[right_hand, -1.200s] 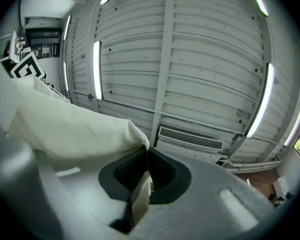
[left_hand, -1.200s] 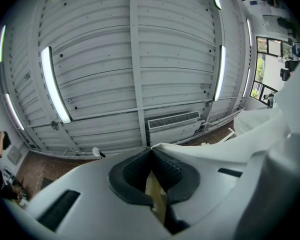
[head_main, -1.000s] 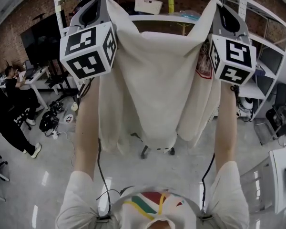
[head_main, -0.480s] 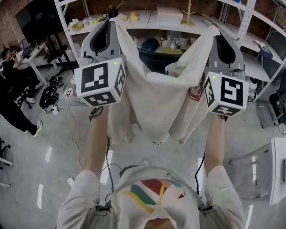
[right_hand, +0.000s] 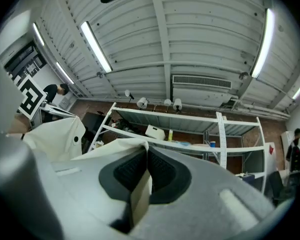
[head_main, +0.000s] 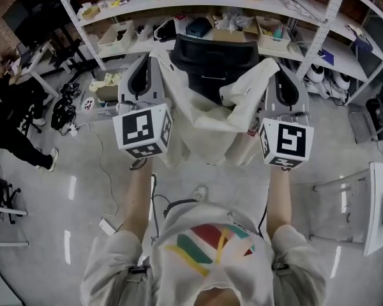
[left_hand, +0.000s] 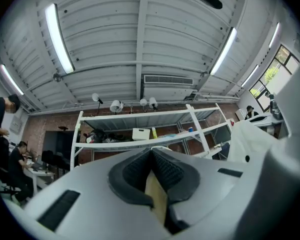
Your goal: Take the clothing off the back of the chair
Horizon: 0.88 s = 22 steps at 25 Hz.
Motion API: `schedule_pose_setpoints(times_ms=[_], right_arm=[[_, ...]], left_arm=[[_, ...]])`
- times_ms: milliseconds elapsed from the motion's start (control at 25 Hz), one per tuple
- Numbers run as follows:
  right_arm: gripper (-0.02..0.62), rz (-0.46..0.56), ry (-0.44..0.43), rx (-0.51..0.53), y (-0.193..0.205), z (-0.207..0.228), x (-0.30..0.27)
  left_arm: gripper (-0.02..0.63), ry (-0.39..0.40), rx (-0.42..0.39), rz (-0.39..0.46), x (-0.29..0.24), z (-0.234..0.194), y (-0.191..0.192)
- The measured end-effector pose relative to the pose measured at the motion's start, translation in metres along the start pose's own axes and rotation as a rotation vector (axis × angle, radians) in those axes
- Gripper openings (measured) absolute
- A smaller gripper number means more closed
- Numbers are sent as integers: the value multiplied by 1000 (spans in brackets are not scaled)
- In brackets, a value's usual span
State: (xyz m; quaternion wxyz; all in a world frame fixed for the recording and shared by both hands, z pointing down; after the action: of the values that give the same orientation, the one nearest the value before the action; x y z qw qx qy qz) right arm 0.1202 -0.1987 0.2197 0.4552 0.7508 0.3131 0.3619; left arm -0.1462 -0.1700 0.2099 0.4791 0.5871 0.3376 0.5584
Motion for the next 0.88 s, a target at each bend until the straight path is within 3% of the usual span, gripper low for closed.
schedule_pose_setpoints(times_ms=[440, 880], right_arm=[[9, -211, -31, -90, 94, -43, 10], [9, -339, -45, -131, 148, -73, 21]], left_arm=[[14, 61, 45, -228, 9, 17, 98], [14, 86, 44, -350, 37, 27, 159]])
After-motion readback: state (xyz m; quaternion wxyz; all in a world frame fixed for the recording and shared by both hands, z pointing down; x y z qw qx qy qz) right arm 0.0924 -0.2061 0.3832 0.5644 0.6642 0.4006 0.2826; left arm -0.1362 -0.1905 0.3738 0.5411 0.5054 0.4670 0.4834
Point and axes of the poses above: the fingertips, and each gripper's own axes: x backward along the fingers, z to its right, y out of its underside, the point moved 4 cm from there along x, backward along the fingers, and after that the axes turned 9 degrees about -y, right-handed, at the moved point
